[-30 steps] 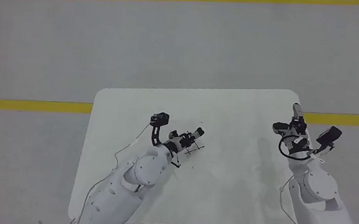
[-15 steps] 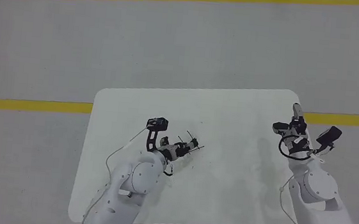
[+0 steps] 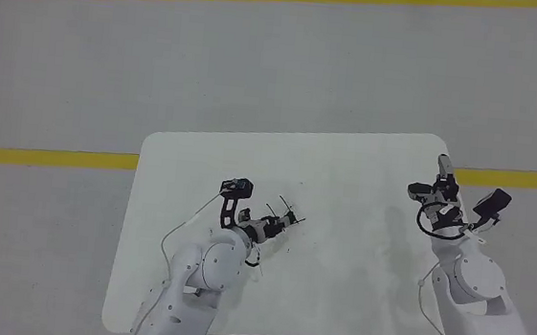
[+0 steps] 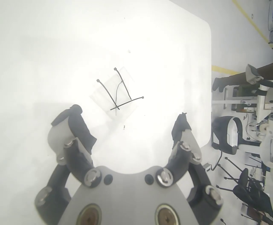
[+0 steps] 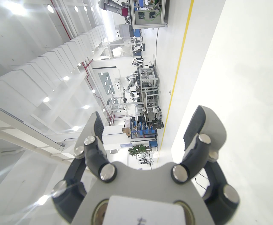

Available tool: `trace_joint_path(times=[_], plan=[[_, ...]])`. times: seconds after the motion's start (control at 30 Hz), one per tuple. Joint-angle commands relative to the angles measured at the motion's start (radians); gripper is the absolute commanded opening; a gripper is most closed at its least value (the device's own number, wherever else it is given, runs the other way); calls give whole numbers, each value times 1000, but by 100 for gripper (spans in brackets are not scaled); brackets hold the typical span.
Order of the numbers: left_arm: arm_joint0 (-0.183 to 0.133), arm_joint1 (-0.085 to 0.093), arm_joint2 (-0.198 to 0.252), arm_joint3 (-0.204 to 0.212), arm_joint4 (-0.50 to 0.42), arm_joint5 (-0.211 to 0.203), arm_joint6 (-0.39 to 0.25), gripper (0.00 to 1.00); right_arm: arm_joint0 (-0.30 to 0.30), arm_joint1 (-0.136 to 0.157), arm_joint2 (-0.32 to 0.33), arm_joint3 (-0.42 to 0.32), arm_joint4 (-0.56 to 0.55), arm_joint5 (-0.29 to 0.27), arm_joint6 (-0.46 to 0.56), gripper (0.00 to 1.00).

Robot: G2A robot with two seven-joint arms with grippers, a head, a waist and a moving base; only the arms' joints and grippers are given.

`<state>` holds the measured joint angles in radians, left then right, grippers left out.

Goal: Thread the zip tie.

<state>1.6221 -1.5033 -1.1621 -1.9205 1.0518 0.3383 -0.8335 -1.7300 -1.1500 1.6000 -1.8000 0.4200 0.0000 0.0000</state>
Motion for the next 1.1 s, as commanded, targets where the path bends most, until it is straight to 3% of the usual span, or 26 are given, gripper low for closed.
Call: trace_joint_path(times=[0.0, 0.2, 0.5, 0.73, 1.07], plan=[[-29, -3, -8, 34, -112, -3, -29, 100, 0, 0, 0, 0, 0, 0, 0, 100], [-98, -14, -37, 141, -253, 2, -29, 100, 0, 0, 0, 0, 0, 0, 0, 100], [-98, -14, -37, 141, -253, 2, -29, 100, 0, 0, 0, 0, 0, 0, 0, 100], [-126, -37, -33, 226, -268, 2, 77, 100, 0, 0, 0, 0, 0, 0, 0, 100], [-127, -38, -20, 229, -250, 2, 99, 100, 0, 0, 0, 0, 0, 0, 0, 100]])
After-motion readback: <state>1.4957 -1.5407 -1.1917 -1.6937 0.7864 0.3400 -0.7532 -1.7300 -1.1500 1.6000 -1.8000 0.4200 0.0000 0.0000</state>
